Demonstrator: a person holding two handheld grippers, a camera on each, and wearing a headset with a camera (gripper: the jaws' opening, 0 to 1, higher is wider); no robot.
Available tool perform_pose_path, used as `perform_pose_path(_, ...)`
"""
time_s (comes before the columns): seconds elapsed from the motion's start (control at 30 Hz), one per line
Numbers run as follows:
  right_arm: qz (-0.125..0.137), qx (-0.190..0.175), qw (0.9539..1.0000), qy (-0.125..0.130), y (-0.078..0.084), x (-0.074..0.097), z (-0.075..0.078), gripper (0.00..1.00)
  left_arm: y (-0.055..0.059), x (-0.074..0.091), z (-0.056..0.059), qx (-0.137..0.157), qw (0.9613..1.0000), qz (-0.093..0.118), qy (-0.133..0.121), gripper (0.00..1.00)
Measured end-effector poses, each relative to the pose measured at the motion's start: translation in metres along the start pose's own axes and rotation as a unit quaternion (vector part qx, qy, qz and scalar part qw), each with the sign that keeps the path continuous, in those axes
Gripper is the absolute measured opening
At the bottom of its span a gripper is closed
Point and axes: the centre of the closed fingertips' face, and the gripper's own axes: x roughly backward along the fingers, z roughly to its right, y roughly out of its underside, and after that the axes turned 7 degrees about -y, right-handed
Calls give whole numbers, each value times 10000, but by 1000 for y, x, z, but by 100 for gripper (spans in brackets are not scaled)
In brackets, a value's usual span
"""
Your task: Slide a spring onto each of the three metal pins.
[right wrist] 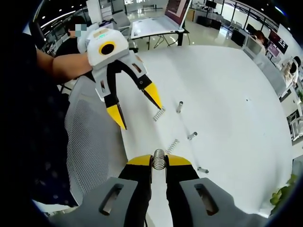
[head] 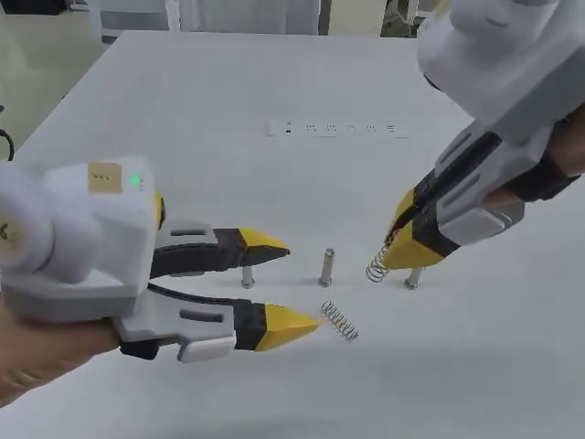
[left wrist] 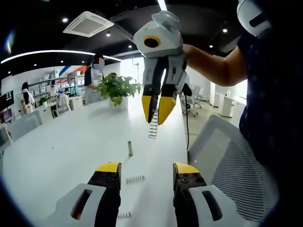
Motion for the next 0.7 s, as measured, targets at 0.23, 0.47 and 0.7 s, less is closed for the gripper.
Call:
perform_pose_path(0.23,-3,-249,9995,215,14,14,20,8,13,8,-8,91,9998,-94,-161,40)
perform_pose_path(0.47,-64,-454,9982,382,26,22,40,8,23,18,-15,241,9990,-108,-363,42)
perform_pose_path(0.7,-201,-605,9966,532,36,26,57,8,34,28,-20,368,9978,-164,-534,46)
